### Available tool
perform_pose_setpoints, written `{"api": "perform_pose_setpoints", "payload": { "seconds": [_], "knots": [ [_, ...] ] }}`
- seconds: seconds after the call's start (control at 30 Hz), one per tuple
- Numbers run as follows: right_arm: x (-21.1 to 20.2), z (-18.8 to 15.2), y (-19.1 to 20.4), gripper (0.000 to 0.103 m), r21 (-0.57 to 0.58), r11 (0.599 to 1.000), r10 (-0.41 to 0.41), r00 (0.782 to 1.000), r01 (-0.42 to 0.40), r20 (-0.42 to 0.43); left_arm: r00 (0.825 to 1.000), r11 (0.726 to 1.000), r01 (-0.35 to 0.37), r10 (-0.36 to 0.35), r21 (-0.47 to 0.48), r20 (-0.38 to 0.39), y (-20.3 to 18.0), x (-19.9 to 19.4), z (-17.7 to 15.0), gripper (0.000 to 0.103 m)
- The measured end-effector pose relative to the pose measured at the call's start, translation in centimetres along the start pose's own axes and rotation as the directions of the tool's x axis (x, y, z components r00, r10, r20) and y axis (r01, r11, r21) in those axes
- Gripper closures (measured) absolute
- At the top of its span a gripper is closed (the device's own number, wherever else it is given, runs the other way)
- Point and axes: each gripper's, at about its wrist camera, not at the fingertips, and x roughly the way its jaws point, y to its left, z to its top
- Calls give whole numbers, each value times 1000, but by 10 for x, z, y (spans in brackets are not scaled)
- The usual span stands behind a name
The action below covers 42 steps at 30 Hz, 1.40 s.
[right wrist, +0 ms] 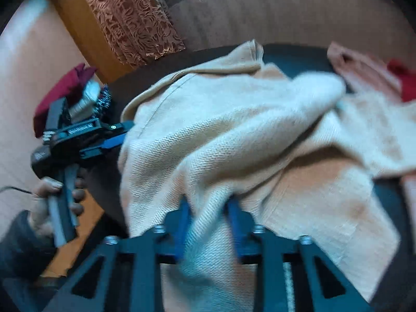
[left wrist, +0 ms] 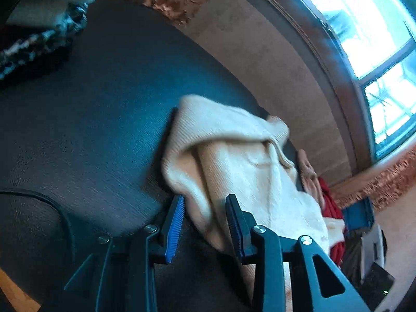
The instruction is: Fold clothes
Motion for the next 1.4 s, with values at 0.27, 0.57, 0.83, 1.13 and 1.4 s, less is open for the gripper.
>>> {"api": "perform_pose_setpoints", "payload": {
  "seconds": [0.27,0.57,0.83,1.13,1.4],
  "knots": [
    [-33,52,-22,93,-26,986,-162,975,168,156,998,994,30,-36,-103,-57,13,15,26,87],
    [-5,121,-140,99,0,870,-491,865,493,107,995,996,85,-86,18,58,-55,6,107,100],
    [-17,86,-178,54,343,935,16,979,-86,203,999,991,39,-40,127,2,-80,29,114,100],
    [20,49,-81,23,233,927,268,954,-293,136,995,995,96,-95,25,-30,-57,30,88,95],
    [64,60,-34,13,-35,993,110,994,-110,17,996,996,66,-63,53,-66,-39,27,70,89]
  ]
}}
